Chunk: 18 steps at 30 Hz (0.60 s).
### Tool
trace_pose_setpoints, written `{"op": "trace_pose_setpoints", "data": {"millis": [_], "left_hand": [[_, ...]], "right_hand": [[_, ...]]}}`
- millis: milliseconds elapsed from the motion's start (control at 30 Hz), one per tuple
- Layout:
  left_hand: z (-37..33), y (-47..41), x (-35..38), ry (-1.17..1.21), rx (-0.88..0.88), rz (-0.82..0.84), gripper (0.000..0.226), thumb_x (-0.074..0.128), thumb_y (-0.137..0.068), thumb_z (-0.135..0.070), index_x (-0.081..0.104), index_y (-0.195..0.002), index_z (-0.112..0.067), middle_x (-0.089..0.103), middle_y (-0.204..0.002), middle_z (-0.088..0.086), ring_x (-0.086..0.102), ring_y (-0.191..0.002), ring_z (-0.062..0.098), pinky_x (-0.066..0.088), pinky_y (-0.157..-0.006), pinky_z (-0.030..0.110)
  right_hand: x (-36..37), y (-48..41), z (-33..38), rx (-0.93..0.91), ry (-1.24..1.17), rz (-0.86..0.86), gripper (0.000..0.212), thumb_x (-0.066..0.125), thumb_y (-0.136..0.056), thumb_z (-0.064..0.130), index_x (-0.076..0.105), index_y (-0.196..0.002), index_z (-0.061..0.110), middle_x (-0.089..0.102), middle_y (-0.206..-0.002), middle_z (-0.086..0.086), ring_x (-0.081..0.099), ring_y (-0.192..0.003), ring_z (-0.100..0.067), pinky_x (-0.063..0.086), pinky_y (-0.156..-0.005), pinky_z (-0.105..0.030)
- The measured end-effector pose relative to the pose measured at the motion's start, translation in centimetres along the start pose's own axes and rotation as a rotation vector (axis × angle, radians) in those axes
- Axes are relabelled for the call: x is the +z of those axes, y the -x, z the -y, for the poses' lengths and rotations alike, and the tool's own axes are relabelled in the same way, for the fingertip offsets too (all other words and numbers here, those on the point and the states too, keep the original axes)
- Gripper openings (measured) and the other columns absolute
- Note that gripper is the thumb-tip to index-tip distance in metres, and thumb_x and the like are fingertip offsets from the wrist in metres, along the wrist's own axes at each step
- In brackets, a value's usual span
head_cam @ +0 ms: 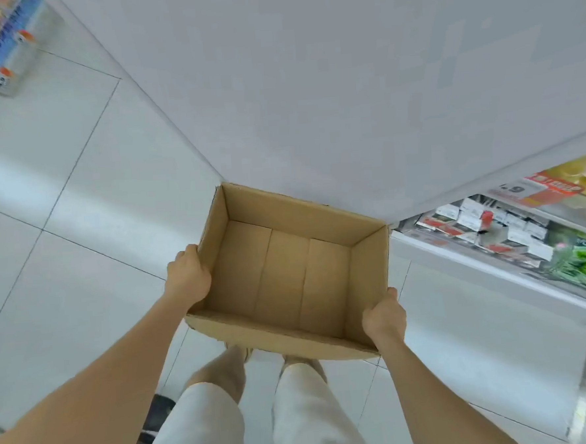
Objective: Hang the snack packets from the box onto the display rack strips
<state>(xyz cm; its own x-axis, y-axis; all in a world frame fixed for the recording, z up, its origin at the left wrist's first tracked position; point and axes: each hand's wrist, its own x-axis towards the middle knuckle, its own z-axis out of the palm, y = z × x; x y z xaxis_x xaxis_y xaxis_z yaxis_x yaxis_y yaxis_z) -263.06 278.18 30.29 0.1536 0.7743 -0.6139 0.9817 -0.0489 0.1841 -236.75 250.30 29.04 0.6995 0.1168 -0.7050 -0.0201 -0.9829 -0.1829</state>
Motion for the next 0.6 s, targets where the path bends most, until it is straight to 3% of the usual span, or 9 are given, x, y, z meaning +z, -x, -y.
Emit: {"op": "trace_pose_setpoints", "data": {"millis": [67, 167, 333, 467, 533, 600], "left_hand": [[1.1, -4.7, 2.3, -0.026, 0.02, 0.064, 0.038, 0.045, -0.099, -0.004, 0.047, -0.137, -0.001, 0.058, -0.127, 0.024, 0.056, -0.113, 0.048, 0.044, -0.093, 0.049], [2.2, -11.2, 6.2, -0.033, 0.014, 0.157, 0.04, 0.047, -0.096, -0.001, 0.048, -0.136, -0.002, 0.061, -0.126, 0.021, 0.058, -0.113, 0.043, 0.049, -0.091, 0.046], [3.5, -20.6, 13.9, -0.015, -0.029, 0.291, 0.042, 0.048, -0.097, -0.003, 0.042, -0.139, -0.001, 0.057, -0.127, 0.024, 0.056, -0.108, 0.042, 0.051, -0.088, 0.046], [3.5, -24.6, 17.1, 0.059, 0.008, 0.4, 0.07, 0.045, -0.097, 0.0, 0.019, -0.16, -0.009, 0.052, -0.136, 0.023, 0.055, -0.118, 0.043, 0.053, -0.094, 0.047], [4.0, -25.1, 17.5, 0.044, 0.041, 0.46, 0.077, 0.046, -0.096, 0.0, 0.012, -0.164, -0.011, 0.048, -0.145, 0.021, 0.052, -0.126, 0.042, 0.051, -0.098, 0.045], [4.3, -24.5, 16.9, -0.002, 0.1, 0.452, 0.077, 0.052, -0.094, -0.004, 0.017, -0.163, -0.008, 0.04, -0.155, 0.018, 0.046, -0.137, 0.041, 0.046, -0.109, 0.046]], "right_hand": [[3.8, -2.4, 1.0, 0.058, 0.019, 0.051, 0.044, 0.049, -0.091, 0.005, 0.042, -0.135, 0.009, 0.062, -0.11, -0.016, 0.059, -0.097, -0.039, 0.048, -0.07, -0.04], [9.3, -6.8, 1.9, 0.127, -0.02, 0.088, 0.042, 0.048, -0.091, 0.003, 0.048, -0.133, 0.009, 0.059, -0.108, -0.012, 0.057, -0.097, -0.035, 0.054, -0.082, -0.043], [17.0, -14.6, 1.1, 0.184, -0.113, 0.088, 0.046, 0.044, -0.09, 0.003, 0.055, -0.133, 0.014, 0.064, -0.114, -0.011, 0.057, -0.096, -0.033, 0.055, -0.083, -0.042], [19.5, -17.7, 1.3, 0.132, -0.19, 0.176, 0.063, 0.039, -0.092, 0.002, 0.039, -0.151, 0.025, 0.059, -0.117, -0.005, 0.057, -0.103, -0.032, 0.049, -0.07, -0.034], [19.6, -18.2, 1.7, 0.095, -0.121, 0.25, 0.064, 0.041, -0.093, 0.004, 0.033, -0.155, 0.022, 0.057, -0.121, -0.006, 0.055, -0.106, -0.032, 0.048, -0.076, -0.034], [18.4, -17.6, 3.2, 0.044, -0.056, 0.22, 0.063, 0.043, -0.095, 0.006, 0.036, -0.156, 0.017, 0.058, -0.131, -0.01, 0.057, -0.114, -0.035, 0.05, -0.086, -0.036]]}}
